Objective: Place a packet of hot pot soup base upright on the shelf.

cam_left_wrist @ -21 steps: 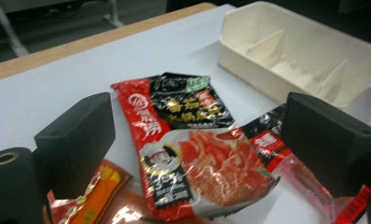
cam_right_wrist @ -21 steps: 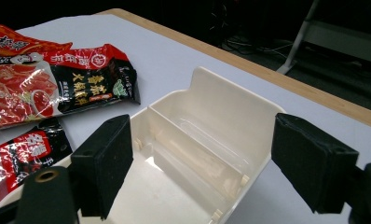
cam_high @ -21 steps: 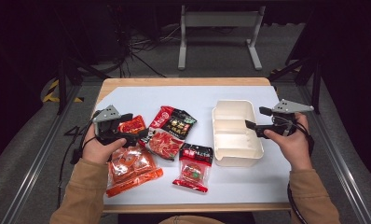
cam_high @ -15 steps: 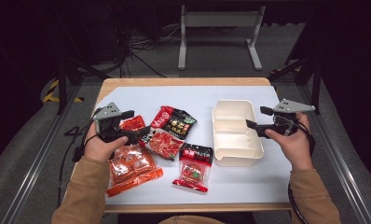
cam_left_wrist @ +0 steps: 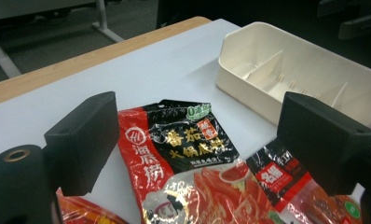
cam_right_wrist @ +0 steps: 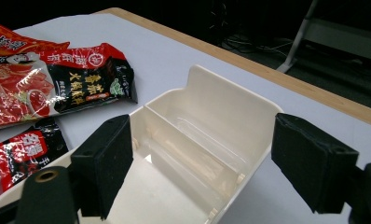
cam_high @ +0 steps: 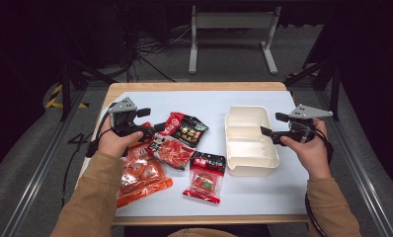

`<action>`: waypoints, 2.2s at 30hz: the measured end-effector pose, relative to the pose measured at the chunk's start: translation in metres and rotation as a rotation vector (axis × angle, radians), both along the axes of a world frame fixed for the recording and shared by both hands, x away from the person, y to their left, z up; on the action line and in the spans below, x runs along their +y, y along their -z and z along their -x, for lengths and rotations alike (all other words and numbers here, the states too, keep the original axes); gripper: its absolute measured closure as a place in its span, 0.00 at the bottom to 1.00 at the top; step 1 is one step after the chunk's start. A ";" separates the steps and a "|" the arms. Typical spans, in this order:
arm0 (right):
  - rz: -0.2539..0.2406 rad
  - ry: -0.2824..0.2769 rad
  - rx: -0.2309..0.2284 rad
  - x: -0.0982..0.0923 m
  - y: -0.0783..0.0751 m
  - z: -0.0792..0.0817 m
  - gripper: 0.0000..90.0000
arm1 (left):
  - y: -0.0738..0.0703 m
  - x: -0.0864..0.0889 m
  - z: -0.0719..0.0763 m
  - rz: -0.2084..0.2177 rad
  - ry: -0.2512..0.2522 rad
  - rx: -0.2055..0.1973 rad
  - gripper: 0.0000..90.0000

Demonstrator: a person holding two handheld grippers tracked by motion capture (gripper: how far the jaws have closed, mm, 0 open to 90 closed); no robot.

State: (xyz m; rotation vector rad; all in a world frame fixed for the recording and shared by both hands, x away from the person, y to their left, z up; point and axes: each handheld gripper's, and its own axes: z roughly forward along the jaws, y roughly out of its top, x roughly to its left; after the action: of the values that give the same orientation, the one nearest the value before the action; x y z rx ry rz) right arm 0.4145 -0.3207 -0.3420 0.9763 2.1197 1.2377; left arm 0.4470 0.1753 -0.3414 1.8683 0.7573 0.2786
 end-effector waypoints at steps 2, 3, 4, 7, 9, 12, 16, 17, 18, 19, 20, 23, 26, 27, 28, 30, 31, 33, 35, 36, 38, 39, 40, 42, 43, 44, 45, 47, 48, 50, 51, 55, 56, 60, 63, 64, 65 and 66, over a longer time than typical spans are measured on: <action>0.004 -0.002 -0.002 -0.001 0.000 -0.001 0.24 | 0.000 -0.003 -0.006 -0.003 -0.013 0.006 0.17; 0.002 0.000 -0.001 -0.002 0.000 -0.001 0.24 | 0.000 -0.005 -0.012 -0.001 -0.015 0.005 0.18; -0.001 0.001 0.000 -0.002 0.000 -0.001 0.24 | 0.000 -0.005 -0.012 -0.001 -0.015 0.005 0.19; -0.002 0.002 -0.002 -0.003 0.000 -0.001 0.24 | -0.001 -0.011 -0.020 -0.010 -0.007 0.008 0.20; -0.004 0.003 -0.001 -0.003 0.000 -0.001 0.24 | -0.001 -0.015 -0.024 -0.022 -0.005 0.007 0.21; -0.004 0.002 -0.002 -0.004 0.000 -0.001 0.24 | 0.000 -0.020 -0.032 -0.033 -0.008 0.011 0.22; -0.005 0.003 -0.001 -0.004 0.000 -0.001 0.24 | 0.004 -0.028 -0.043 -0.064 -0.023 0.011 0.22; -0.006 0.003 -0.001 -0.004 0.000 -0.001 0.24 | 0.006 -0.032 -0.046 -0.087 -0.028 0.002 0.22; -0.006 0.002 -0.001 -0.004 0.000 -0.001 0.24 | 0.008 -0.035 -0.049 -0.092 -0.028 0.004 0.21; -0.007 0.002 -0.001 -0.004 0.000 -0.001 0.23 | 0.010 -0.037 -0.052 -0.091 -0.024 0.015 0.21; -0.006 0.003 -0.001 -0.004 0.000 -0.001 0.23 | 0.010 -0.037 -0.052 -0.091 -0.024 0.015 0.21; -0.007 0.005 0.001 -0.005 0.001 0.000 0.23 | 0.020 -0.042 -0.061 -0.092 -0.026 0.040 0.23; -0.008 0.006 0.002 -0.006 0.001 0.000 0.23 | 0.028 -0.043 -0.069 -0.085 -0.020 0.069 0.26; -0.007 0.007 0.002 -0.006 0.001 0.001 0.23 | 0.031 -0.044 -0.071 -0.088 -0.022 0.073 0.27; -0.005 0.007 0.002 -0.007 0.001 0.001 0.23 | 0.035 -0.044 -0.075 -0.105 -0.029 0.085 0.27; -0.005 0.009 0.002 -0.008 0.002 0.001 0.23 | 0.039 -0.044 -0.078 -0.111 -0.030 0.094 0.30; -0.006 0.014 0.007 -0.009 0.002 0.002 0.23 | 0.044 -0.044 -0.082 -0.110 -0.032 0.114 0.31; -0.008 0.015 0.005 -0.009 0.002 0.002 0.23 | 0.047 -0.044 -0.083 -0.110 -0.036 0.129 0.32; -0.008 0.016 0.005 -0.010 0.002 0.002 0.23 | 0.052 -0.044 -0.087 -0.119 -0.037 0.150 0.33; -0.008 0.016 0.005 -0.010 0.002 0.002 0.23 | 0.055 -0.044 -0.089 -0.126 -0.040 0.161 0.34; -0.008 0.016 0.005 -0.010 0.002 0.002 0.23 | 0.060 -0.044 -0.092 -0.130 -0.040 0.175 0.35; -0.008 0.016 0.005 -0.010 0.002 0.001 0.23 | 0.062 -0.044 -0.093 -0.126 -0.044 0.184 0.35; -0.006 0.015 0.004 -0.010 0.002 0.001 0.23 | 0.064 -0.043 -0.094 -0.126 -0.044 0.191 0.36; -0.007 0.016 0.009 -0.010 0.003 0.001 0.23 | 0.068 -0.043 -0.097 -0.127 -0.043 0.215 0.36; -0.007 0.016 0.009 -0.010 0.003 0.001 0.23 | 0.069 -0.043 -0.098 -0.132 -0.048 0.228 0.36; -0.009 0.015 0.009 -0.010 0.003 0.001 0.23 | 0.071 -0.043 -0.098 -0.133 -0.053 0.242 0.36; -0.011 0.015 0.011 -0.010 0.003 0.000 0.23 | 0.075 -0.044 -0.100 -0.134 -0.059 0.267 0.37; -0.011 0.014 0.013 -0.010 0.003 0.000 0.23 | 0.076 -0.045 -0.101 -0.134 -0.063 0.274 0.37; -0.010 0.012 0.012 -0.011 0.003 0.000 0.23 | 0.078 -0.045 -0.101 -0.140 -0.060 0.280 0.38; -0.012 0.012 0.012 -0.011 0.003 0.000 0.23 | 0.081 -0.045 -0.103 -0.154 -0.066 0.289 0.38; -0.014 0.014 0.013 -0.011 0.003 0.000 0.23 | 0.082 -0.046 -0.103 -0.156 -0.072 0.298 0.39; -0.008 0.013 0.014 -0.011 0.004 0.000 0.23 | 0.086 -0.048 -0.104 -0.176 -0.067 0.316 0.44; -0.008 0.013 0.014 -0.011 0.004 0.000 0.23 | 0.088 -0.049 -0.105 -0.187 -0.069 0.317 0.44; -0.007 0.013 0.017 -0.011 0.004 0.000 0.23 | 0.096 -0.052 -0.108 -0.216 -0.080 0.328 0.42; -0.008 0.011 0.020 -0.011 0.004 0.000 0.23 | 0.096 -0.053 -0.110 -0.214 -0.074 0.347 0.45; -0.007 0.011 0.021 -0.011 0.004 0.000 0.23 | 0.096 -0.053 -0.110 -0.213 -0.069 0.347 0.47; -0.009 0.011 0.021 -0.011 0.004 -0.001 0.23 | 0.097 -0.054 -0.110 -0.219 -0.069 0.350 0.49; -0.009 0.013 0.022 -0.012 0.005 -0.001 0.23 | 0.097 -0.054 -0.111 -0.223 -0.068 0.358 0.51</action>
State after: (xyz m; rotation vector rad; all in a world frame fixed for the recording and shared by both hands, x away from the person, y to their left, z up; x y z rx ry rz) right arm 0.4152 -0.3322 -0.3466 1.0098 2.1230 1.2370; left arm 0.5577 0.1209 -0.4381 2.1364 1.0690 0.0717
